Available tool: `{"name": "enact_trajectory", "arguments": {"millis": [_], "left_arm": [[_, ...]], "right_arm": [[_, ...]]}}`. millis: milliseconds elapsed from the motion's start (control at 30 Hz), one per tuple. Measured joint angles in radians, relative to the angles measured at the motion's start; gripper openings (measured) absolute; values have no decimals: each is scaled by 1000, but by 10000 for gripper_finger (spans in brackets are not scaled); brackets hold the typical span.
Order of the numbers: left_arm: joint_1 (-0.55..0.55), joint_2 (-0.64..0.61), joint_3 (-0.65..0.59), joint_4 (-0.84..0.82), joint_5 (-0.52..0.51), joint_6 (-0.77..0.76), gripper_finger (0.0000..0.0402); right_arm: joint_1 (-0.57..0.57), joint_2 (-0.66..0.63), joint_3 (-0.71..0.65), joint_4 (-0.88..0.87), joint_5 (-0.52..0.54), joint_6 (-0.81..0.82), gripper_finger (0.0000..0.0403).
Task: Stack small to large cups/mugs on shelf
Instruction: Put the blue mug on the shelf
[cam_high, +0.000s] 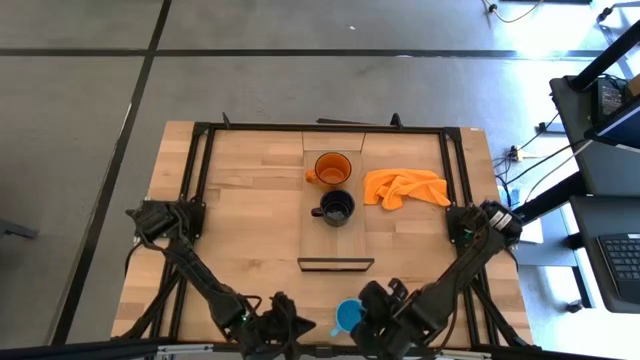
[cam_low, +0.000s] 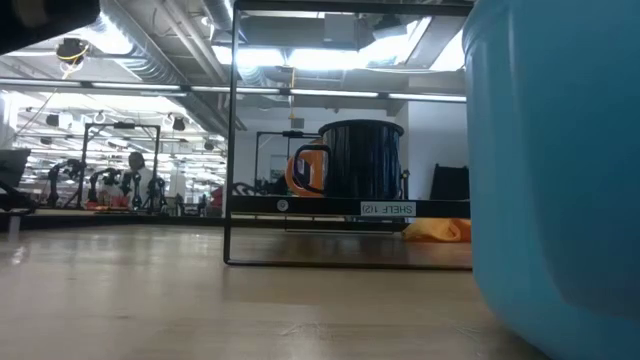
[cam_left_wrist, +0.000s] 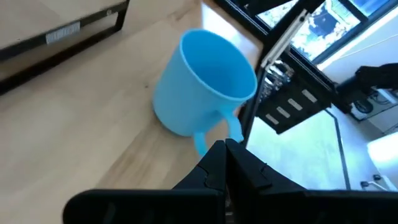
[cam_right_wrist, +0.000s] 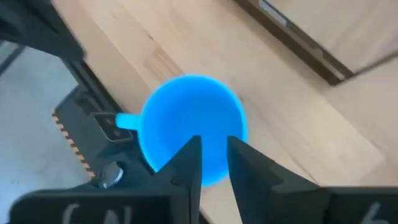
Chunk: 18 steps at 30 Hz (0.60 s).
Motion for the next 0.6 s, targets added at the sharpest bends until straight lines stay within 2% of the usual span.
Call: {"name": "enact_trajectory", "arguments": {"millis": [400,600], "left_arm": [[-3,6,0,23,9,-3,0],[-3,6,0,22,5,-3,0]], "right_arm": [[-3,9,-51,-11,-61,78,79],[-22,9,-77,2,-85,76,114]]}}
